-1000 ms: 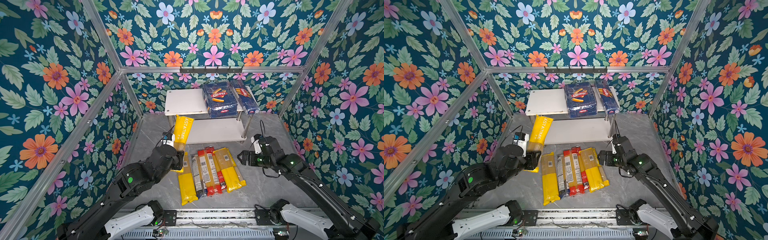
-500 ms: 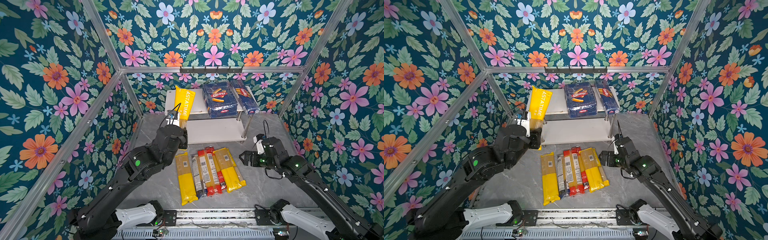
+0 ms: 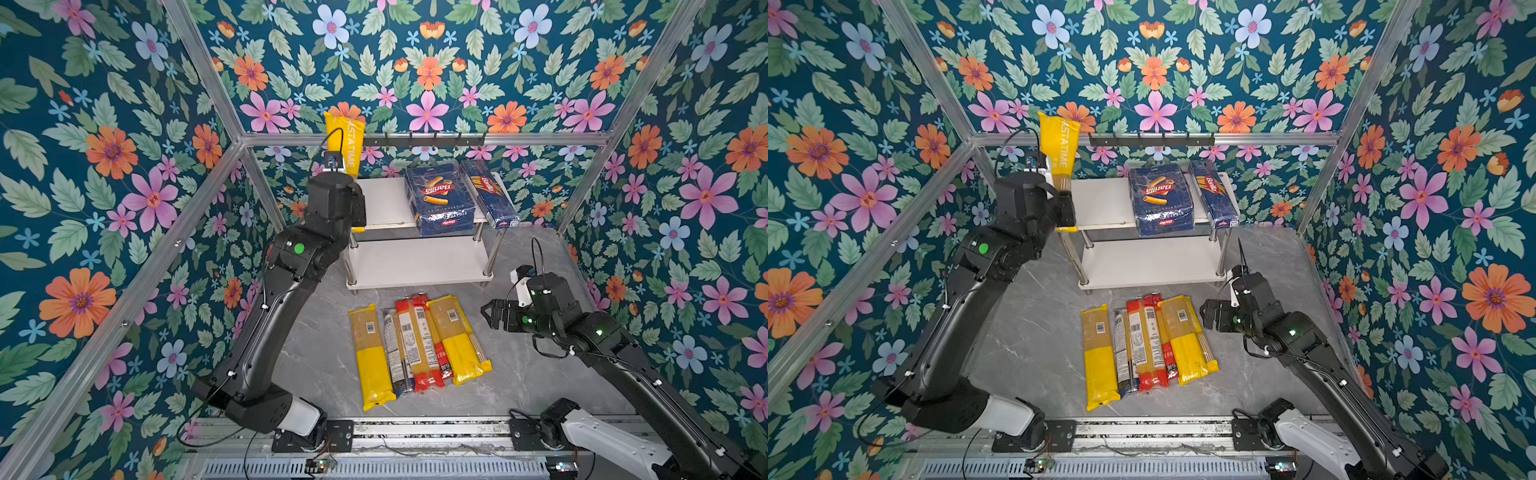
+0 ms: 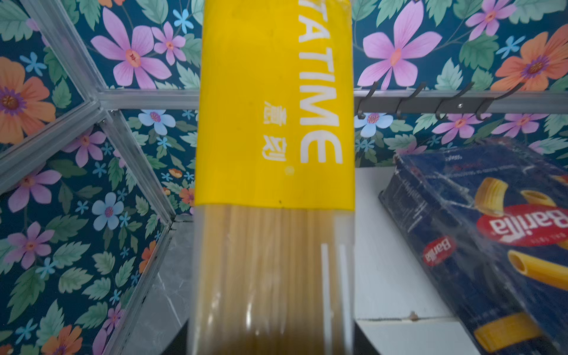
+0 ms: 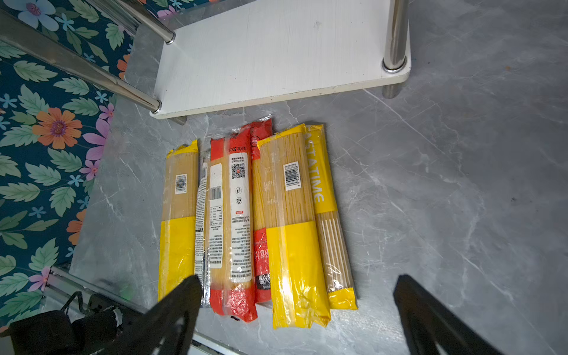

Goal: Arrange pasta packages on shelves
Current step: Place the pasta bag on the shelf.

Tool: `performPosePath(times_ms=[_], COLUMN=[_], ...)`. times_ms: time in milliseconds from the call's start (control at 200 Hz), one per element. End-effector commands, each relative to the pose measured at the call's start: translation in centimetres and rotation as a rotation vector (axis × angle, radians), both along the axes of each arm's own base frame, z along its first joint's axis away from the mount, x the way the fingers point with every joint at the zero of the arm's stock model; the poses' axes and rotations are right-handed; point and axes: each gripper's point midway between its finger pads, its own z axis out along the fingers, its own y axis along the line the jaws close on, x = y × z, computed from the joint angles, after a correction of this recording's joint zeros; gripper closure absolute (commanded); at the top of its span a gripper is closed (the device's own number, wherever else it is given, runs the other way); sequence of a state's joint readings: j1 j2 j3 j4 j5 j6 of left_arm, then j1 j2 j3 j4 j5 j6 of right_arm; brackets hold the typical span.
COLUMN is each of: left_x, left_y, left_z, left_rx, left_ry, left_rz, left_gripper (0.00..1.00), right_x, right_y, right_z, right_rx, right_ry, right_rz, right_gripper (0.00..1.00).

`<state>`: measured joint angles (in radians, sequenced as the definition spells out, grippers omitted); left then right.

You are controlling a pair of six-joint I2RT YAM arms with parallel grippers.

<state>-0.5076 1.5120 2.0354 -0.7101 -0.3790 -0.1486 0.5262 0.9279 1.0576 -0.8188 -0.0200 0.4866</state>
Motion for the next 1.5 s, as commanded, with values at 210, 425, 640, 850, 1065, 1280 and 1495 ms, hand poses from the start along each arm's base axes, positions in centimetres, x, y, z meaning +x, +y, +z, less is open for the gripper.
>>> performPosePath(times_ms=[210,425,640,850,1065,1280,1495], left_x=[5.0,6.4,6.5,7.0,7.0,6.1,4.1], left_y=[-0.4,0.1,0.6,1.2,1.5,1.6,2.0], left_z=[1.0,-1.0,-2.6,-3.7,-3.9,-3.3,-3.5], left_rx=[-0.082,-0.100,-0.129,-0.126,-0.130,-0.146,-0.197], left_ry=[-0.054,-0.010,0.024,0.051,0.062,0.054,0.055], left_rz=[-0.074,-0.067,-0.058,-0.031,-0.021,-0.027,-0.033], left_gripper=[0.84,0.84,0.81,0.74,0.31,0.17,0.12], right_x=[0.4,0.7,1.1,1.1,0.9,0.8,0.7], right_y=[-0.4,-0.6,-0.3,-0.2,-0.5,-0.7,-0.7], right_z=[-0.3,-0.8,-1.5,-1.7,-1.7,-2.0,-1.7], right_rx=[-0.035,-0.052,-0.061,-0.062,-0.067,-0.074,-0.064], right_ry=[0.002,0.007,0.023,0.027,0.022,0.029,0.021], right_rz=[-0.018,-0.028,-0.025,-0.020,-0.026,-0.030,-0.034], right_gripper=[0.01,0.01,0.01,0.01,0.01,0.01,0.01])
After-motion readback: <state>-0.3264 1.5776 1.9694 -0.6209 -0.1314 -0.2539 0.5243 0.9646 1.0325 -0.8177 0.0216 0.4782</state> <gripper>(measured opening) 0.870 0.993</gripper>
